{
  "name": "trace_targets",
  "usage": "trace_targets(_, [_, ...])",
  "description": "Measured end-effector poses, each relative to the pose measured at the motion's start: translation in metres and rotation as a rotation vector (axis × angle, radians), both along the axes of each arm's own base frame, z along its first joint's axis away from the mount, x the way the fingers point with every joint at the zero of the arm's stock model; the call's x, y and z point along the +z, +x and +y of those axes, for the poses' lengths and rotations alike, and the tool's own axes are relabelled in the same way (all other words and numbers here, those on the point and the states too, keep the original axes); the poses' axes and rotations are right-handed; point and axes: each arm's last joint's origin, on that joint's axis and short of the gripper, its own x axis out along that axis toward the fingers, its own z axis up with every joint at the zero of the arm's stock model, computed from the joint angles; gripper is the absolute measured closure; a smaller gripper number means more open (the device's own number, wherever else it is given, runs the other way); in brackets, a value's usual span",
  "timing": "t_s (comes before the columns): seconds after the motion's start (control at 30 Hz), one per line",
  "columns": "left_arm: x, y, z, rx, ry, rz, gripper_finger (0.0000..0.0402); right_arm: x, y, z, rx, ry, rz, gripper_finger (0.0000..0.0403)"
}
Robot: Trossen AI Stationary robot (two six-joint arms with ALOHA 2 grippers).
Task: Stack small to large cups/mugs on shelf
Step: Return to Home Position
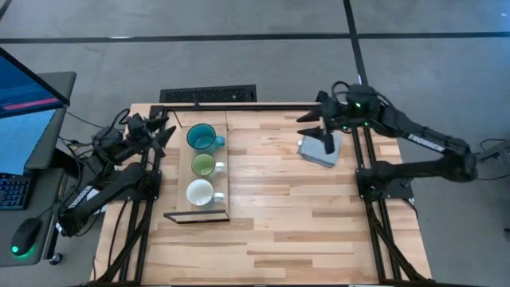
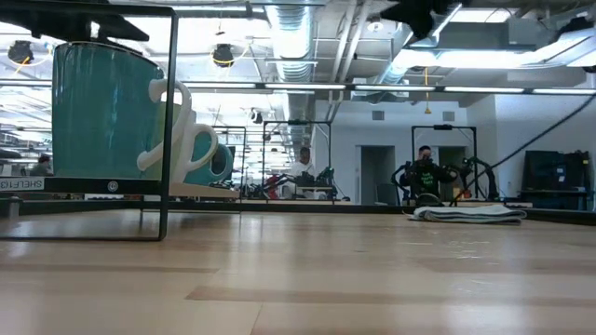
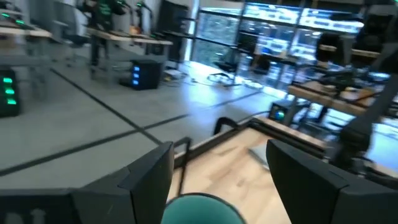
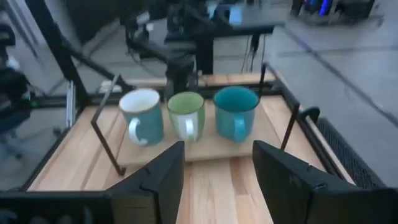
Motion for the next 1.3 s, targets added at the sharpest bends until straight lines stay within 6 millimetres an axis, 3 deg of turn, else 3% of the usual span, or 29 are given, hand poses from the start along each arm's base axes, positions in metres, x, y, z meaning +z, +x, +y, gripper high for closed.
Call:
trace_targets(0.3, [-0.008, -0.001, 0.001, 0.051, -0.086, 0.040, 0.0154, -0.064, -0.049, 0.003, -0.082, 0.024, -0.192, 0.0194])
trace_targets(0.63, [-0.018, -0.002, 0.000, 0.057, -0.170, 0.096, 0.0154, -0.131, -0.067, 0.012, -0.100, 0.102, -0.351, 0.0194])
trace_targets(0.93, [-0.013, 0.004, 0.001, -0.057, -0.028, 0.062, 0.0154, -0.158, -0.074, 0.018, -0.074, 0.114, -0.460, 0.0194])
trace_targets(1.3, [-0.046, 0.010, 0.009, -0.031, -0.036, -0.015, 0.0154, -0.175, -0.080, 0.022, -0.070, 0.144, -0.502, 0.0194])
